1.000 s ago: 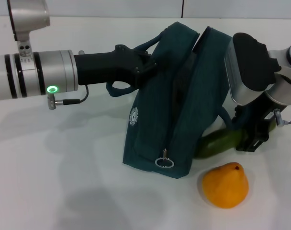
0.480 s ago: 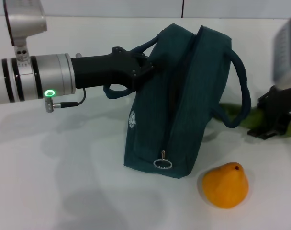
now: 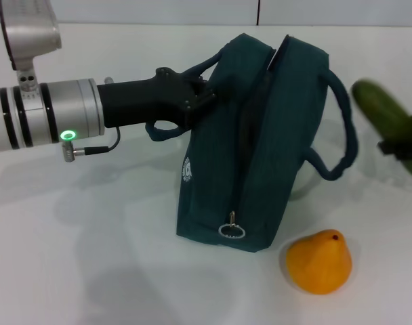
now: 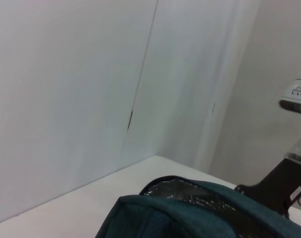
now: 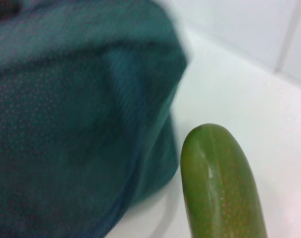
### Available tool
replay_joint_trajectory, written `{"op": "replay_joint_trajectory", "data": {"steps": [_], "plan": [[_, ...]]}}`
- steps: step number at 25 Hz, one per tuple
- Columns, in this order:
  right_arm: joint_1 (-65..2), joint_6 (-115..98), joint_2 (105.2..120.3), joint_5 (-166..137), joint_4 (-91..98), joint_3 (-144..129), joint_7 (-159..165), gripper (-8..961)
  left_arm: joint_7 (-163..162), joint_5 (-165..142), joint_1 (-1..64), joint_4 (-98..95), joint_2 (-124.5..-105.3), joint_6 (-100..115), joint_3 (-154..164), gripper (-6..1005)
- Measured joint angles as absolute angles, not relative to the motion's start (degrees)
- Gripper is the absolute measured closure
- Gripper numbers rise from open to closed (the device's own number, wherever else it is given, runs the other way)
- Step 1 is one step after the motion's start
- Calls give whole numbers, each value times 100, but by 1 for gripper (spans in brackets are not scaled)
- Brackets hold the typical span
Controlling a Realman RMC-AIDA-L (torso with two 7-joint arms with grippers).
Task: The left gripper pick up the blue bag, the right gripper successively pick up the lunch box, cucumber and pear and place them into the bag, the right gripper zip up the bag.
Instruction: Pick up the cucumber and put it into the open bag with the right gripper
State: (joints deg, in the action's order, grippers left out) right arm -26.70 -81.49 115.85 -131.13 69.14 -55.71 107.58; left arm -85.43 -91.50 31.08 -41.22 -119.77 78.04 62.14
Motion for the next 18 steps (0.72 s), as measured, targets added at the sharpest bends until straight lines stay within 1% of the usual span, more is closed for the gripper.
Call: {"op": "replay_joint_trajectory", "data": {"steps": [5,11,14,18], "plan": [[-2413,-8138,11573,-12157,6830,-4762,10541,424,-8493,-9066,3103,-4083,-11979,7805,6214,960],[-2171,-8297,11543,-10081,6419,-4439,9462,424,-8490,-9033,3126,-4069,-11979,7820,6214,960],[-2222,-8634,11529,-9093,5984,-4457,8886,424,-8499,-8941,3133,-4089,-11979,7839,6219,960],[-2497,-9135,11534,-8199,5336,-4569,8393,425,-8539,-8892,3147,-4114,-11975,7936,6223,960]]}}
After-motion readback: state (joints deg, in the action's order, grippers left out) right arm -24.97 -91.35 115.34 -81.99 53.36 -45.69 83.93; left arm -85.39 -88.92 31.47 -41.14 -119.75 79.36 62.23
